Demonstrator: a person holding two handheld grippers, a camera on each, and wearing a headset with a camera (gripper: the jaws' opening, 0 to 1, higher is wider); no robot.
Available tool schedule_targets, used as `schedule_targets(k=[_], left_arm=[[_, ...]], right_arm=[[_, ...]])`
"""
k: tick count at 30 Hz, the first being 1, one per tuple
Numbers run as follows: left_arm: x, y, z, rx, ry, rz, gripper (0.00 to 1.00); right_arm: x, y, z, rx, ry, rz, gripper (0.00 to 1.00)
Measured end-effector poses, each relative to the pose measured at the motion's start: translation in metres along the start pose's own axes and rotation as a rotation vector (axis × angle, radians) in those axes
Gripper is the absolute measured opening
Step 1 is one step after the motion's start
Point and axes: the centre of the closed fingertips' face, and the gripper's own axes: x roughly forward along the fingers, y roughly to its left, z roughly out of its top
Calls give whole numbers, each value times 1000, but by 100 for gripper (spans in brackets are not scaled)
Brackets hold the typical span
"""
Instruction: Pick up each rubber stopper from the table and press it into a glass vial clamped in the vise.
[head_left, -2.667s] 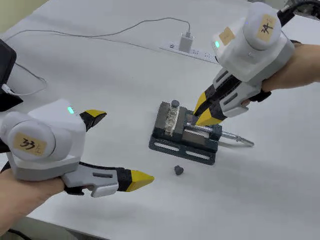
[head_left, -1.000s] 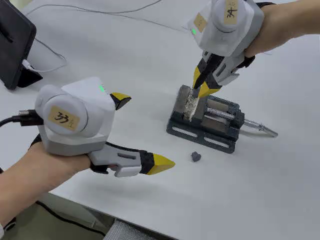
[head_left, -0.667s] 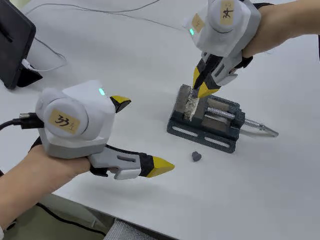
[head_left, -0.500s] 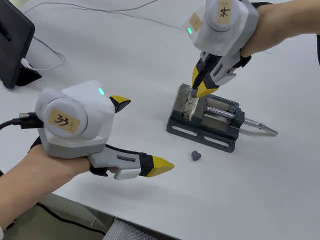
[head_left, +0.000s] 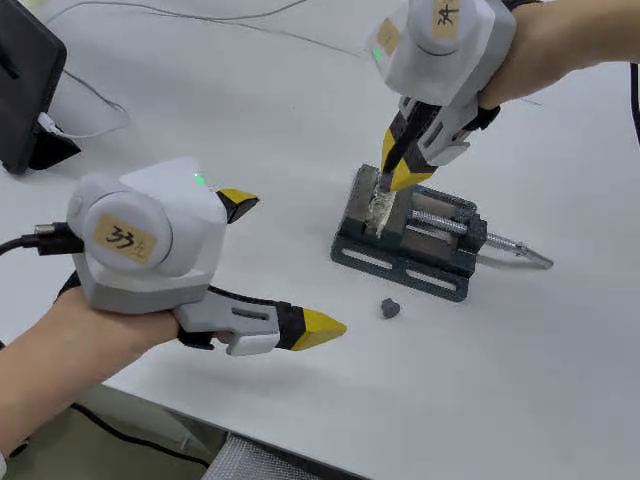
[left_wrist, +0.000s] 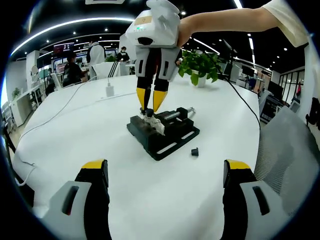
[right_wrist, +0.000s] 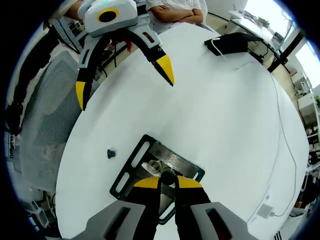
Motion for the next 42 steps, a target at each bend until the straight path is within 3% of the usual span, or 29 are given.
schedule_targets(k=[18,26,32,39,42], left_arm=[[4,-1,-3,-8,5,-5,95],[5,-1,-1,-10,0,-7,95],[6,-3,0,-7,0,-11,94],[6,-4,0,-8,0,-12,94],[6,-5,-1,-7,1,-14,94]], right_arm=[[1,-2,-3,26,22,-15,5],[1,0,-3,153,9,-42,4],[2,0,-2,288,19,-27,4],[3,-3,-3,335,47,-30,4],[4,-4,-3,310,49,-32,5]])
